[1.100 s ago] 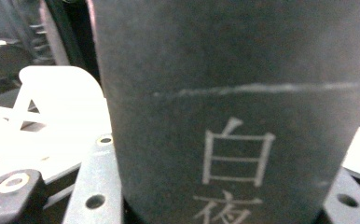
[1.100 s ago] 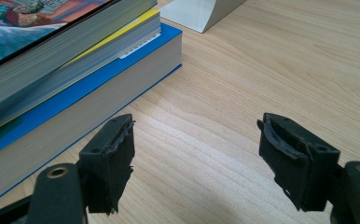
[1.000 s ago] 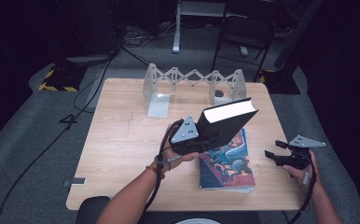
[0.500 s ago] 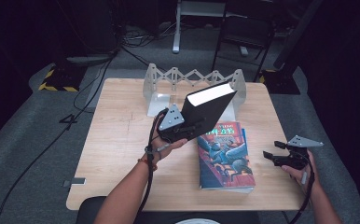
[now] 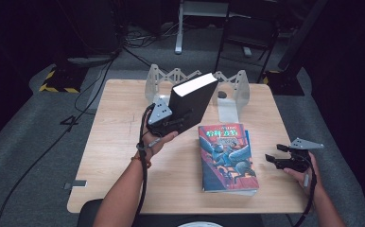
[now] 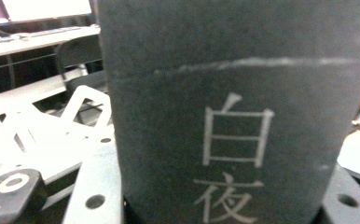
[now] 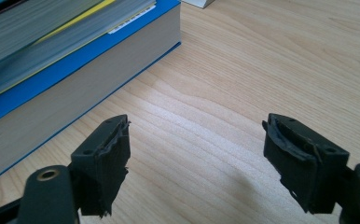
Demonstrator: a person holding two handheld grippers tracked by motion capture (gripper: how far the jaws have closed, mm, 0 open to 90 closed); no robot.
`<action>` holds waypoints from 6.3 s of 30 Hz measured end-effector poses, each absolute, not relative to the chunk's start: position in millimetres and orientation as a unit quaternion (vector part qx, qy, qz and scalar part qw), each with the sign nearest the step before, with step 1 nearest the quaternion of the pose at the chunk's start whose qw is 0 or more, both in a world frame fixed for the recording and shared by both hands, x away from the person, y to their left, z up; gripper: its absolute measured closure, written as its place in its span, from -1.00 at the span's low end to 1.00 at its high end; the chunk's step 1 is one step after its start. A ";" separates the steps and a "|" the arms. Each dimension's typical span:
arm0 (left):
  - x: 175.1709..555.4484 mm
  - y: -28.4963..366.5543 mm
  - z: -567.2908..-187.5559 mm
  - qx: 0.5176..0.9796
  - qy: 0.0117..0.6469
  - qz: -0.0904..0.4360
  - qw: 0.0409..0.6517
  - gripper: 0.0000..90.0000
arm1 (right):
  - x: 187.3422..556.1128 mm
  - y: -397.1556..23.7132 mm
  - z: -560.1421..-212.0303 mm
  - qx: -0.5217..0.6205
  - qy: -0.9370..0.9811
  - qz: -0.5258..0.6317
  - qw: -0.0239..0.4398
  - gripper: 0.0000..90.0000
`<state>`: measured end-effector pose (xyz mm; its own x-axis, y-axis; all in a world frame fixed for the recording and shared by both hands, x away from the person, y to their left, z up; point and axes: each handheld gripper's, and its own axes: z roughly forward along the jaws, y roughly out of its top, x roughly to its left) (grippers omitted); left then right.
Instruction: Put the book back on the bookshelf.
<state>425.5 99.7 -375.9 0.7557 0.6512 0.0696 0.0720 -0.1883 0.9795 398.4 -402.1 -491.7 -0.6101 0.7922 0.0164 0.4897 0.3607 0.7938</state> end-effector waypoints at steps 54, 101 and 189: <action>497.4 153.2 -413.9 0.654 0.435 0.326 0.526 0.18 | 401.0 -400.9 -498.7 0.400 0.813 0.383 0.182 -0.44; 500.2 146.2 -442.3 0.633 0.458 0.345 0.520 0.07 | 400.6 -396.5 -501.4 0.384 0.828 0.370 0.174 -0.41; 557.4 129.2 -375.5 0.623 0.485 0.389 0.475 0.00 | 400.5 -395.5 -501.9 0.373 0.837 0.366 0.163 -0.40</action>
<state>557.4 129.2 -375.5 0.2271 0.9736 0.0249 0.2346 -0.0796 0.9688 400.5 -395.5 -501.9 -0.6685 0.7437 0.0013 0.5057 0.4534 0.7340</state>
